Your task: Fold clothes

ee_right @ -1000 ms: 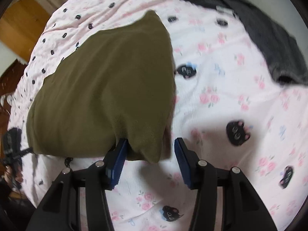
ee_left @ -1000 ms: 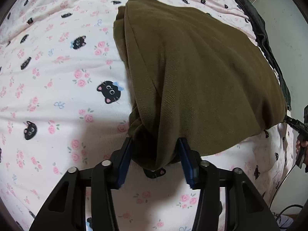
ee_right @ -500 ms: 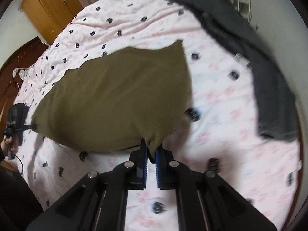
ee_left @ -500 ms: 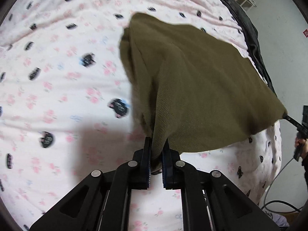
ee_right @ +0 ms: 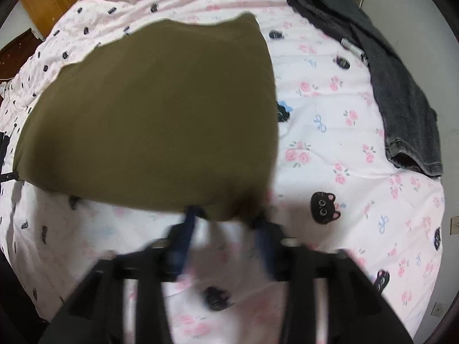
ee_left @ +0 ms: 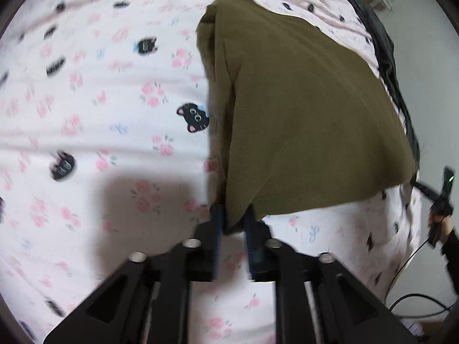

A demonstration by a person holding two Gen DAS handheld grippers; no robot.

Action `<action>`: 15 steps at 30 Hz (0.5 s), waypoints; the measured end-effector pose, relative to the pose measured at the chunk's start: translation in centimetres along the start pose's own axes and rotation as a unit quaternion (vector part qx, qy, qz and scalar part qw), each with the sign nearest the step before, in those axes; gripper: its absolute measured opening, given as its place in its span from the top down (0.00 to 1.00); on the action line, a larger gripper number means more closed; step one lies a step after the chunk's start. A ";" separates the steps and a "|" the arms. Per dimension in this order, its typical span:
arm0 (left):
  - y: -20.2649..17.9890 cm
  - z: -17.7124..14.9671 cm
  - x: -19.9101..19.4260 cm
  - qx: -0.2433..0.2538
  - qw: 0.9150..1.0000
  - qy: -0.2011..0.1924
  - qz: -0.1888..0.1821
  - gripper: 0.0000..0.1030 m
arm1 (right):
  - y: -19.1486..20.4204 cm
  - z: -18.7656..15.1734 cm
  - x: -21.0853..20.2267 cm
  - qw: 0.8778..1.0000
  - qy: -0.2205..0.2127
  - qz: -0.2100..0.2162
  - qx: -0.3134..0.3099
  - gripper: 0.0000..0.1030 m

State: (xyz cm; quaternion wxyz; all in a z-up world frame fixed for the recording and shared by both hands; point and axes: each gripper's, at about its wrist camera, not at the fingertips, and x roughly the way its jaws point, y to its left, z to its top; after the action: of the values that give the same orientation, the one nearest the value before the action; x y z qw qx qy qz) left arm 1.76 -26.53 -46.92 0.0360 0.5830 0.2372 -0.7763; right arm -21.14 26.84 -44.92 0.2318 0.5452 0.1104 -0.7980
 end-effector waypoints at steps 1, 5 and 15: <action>0.0 0.2 -0.7 0.007 1.000 0.003 0.002 0.73 | 0.8 -0.1 -1.3 1.000 -0.020 -0.008 -0.002 0.27; 1.7 2.6 -4.0 -0.001 1.000 -0.003 -0.016 0.49 | 5.0 0.1 -6.2 0.995 -0.099 -0.026 -0.011 0.24; 4.1 14.2 -2.5 0.061 0.991 0.027 -0.120 0.47 | 30.6 2.2 -4.2 0.958 -0.179 0.062 -0.218 0.24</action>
State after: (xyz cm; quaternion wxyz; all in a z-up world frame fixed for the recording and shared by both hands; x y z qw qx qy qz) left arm -8.72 -36.57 -42.99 -0.0996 0.5724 0.2584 -0.7718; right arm -6.71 0.32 -37.86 0.4097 0.3357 0.2044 -0.8232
